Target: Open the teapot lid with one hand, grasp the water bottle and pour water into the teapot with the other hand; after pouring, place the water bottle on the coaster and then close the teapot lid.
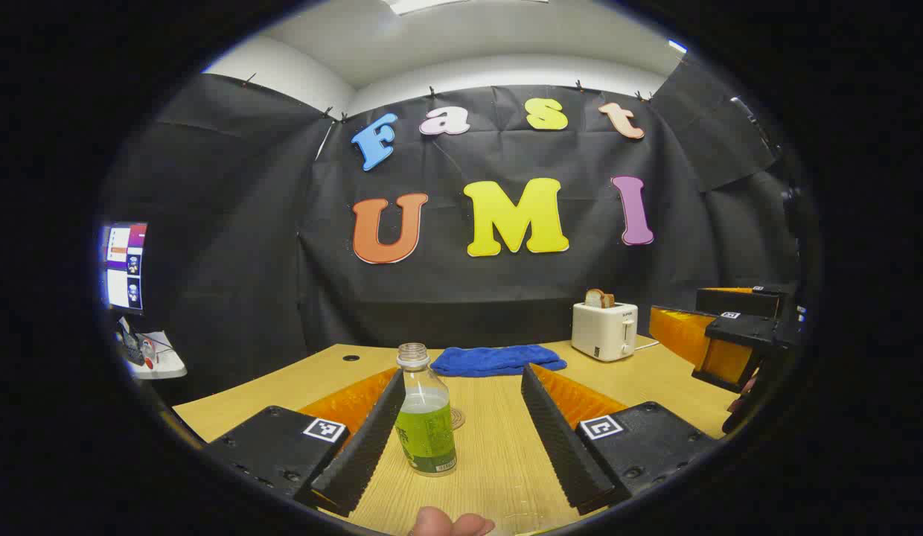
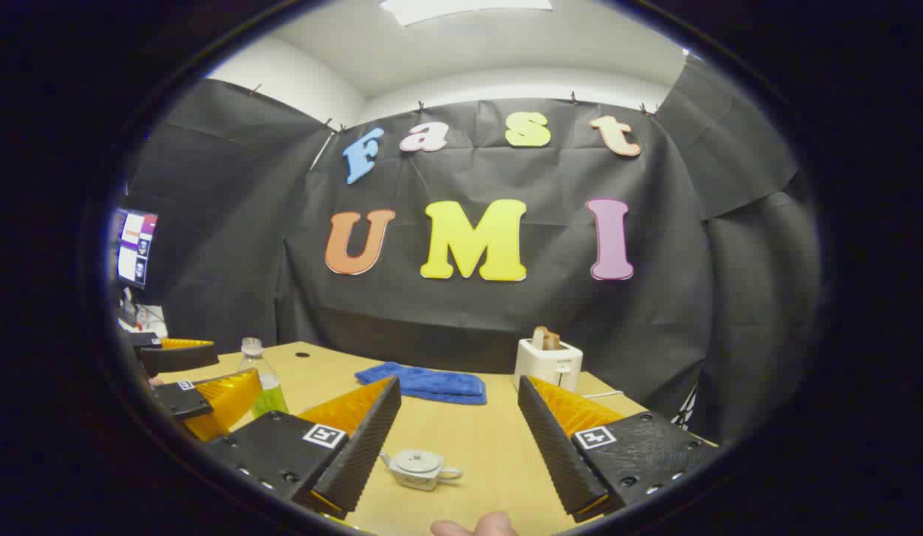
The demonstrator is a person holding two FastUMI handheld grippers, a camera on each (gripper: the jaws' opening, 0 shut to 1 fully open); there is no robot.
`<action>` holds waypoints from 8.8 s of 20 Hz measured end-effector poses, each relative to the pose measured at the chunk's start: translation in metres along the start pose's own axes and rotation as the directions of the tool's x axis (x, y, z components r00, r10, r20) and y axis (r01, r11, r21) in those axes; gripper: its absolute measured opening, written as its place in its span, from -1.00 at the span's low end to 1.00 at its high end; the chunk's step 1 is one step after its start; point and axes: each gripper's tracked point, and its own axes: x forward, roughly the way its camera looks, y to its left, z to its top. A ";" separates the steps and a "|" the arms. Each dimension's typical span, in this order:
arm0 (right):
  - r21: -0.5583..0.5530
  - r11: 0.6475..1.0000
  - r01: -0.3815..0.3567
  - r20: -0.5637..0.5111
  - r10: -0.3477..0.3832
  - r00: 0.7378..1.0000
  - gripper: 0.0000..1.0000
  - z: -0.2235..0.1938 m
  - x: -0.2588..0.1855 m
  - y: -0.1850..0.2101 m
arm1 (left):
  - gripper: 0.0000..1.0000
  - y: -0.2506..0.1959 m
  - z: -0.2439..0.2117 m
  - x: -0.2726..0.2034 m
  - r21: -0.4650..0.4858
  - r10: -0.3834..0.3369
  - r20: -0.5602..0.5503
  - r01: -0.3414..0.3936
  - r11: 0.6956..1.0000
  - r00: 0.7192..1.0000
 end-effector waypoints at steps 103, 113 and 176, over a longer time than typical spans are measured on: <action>0.025 1.000 -0.014 -0.233 0.019 0.972 -1.00 -0.080 0.032 -0.070 | 0.49 0.066 -0.094 0.048 0.629 0.226 -0.358 0.055 0.776 0.906; 0.008 1.000 -0.009 -0.241 0.010 0.970 -1.00 -0.090 0.019 -0.102 | 0.48 0.030 -0.084 0.061 0.855 0.243 -0.344 0.195 0.480 0.907; 0.025 1.000 -0.008 -0.268 0.014 0.963 -1.00 -0.124 0.009 -0.146 | 0.47 -0.024 -0.035 0.093 0.807 0.264 -0.176 0.293 -0.513 0.948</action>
